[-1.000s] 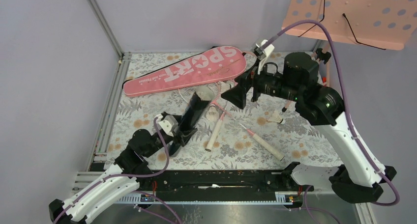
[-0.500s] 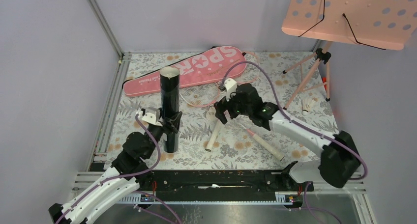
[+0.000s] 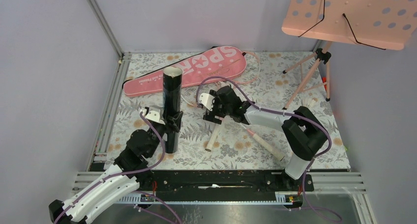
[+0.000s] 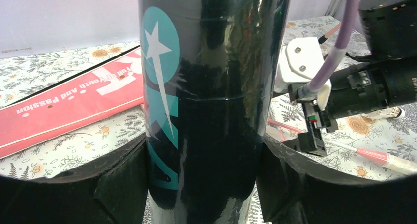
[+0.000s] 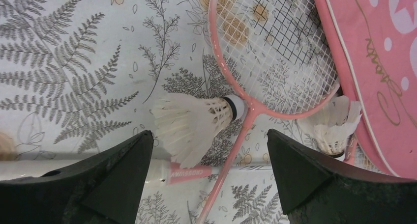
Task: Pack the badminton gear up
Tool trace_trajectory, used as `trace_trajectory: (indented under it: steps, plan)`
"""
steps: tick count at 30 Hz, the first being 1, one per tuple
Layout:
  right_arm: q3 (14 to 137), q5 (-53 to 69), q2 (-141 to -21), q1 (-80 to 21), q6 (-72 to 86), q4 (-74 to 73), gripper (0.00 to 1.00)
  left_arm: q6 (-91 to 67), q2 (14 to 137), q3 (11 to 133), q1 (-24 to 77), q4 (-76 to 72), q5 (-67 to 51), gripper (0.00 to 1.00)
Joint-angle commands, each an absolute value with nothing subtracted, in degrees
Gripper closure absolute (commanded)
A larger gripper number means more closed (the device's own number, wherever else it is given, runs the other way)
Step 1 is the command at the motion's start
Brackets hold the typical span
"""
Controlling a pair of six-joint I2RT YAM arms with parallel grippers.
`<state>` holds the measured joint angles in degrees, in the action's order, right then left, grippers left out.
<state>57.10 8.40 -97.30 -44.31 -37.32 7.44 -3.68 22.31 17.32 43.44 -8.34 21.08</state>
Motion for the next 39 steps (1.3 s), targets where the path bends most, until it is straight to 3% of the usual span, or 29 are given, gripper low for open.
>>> trace_trajectory:
  steps: [1, 10, 12, 16, 19, 22, 32, 35, 39]
  plan:
    - [63.2, 6.8, -100.3, -44.8, -45.9, 3.5, 0.11, -3.0, 22.1, 19.4, 43.4, -14.1, 22.7, 0.72]
    - [70.2, 4.0, -107.5, -44.8, -48.7, -4.9, 0.38, -2.5, 21.6, 19.1, 43.4, -14.0, 24.0, 0.72]
    - [70.0, 3.8, -107.5, -44.8, -48.5, -4.5, 0.48, -2.5, 21.5, 19.1, 43.3, -13.9, 24.1, 0.72]
    - [67.2, 5.1, -103.7, -45.0, -46.5, -1.7, 0.81, -2.4, 21.8, 18.8, 43.4, -14.4, 23.7, 0.72]
    - [66.1, 5.9, -98.4, -45.1, -41.3, -1.4, 0.94, -2.3, 22.1, 18.7, 43.4, -14.7, 23.2, 0.72]
    - [68.4, 7.7, -93.1, -45.1, -32.4, -8.0, 1.0, -1.3, 22.7, 17.7, 43.3, -17.0, 22.2, 0.72]
    - [68.0, 6.6, -70.0, -45.0, -5.3, -16.1, 1.0, 5.5, 23.4, 13.3, 43.4, -22.3, 5.8, 0.7]
    - [67.2, 7.6, -62.4, -44.9, -1.7, -16.9, 0.94, 7.2, 23.9, 12.2, 43.4, -23.6, 1.8, 0.7]
    - [71.6, 10.2, -56.4, -44.9, 3.0, -23.5, 1.0, 7.7, 24.1, 11.8, 43.4, -23.8, -2.1, 0.7]
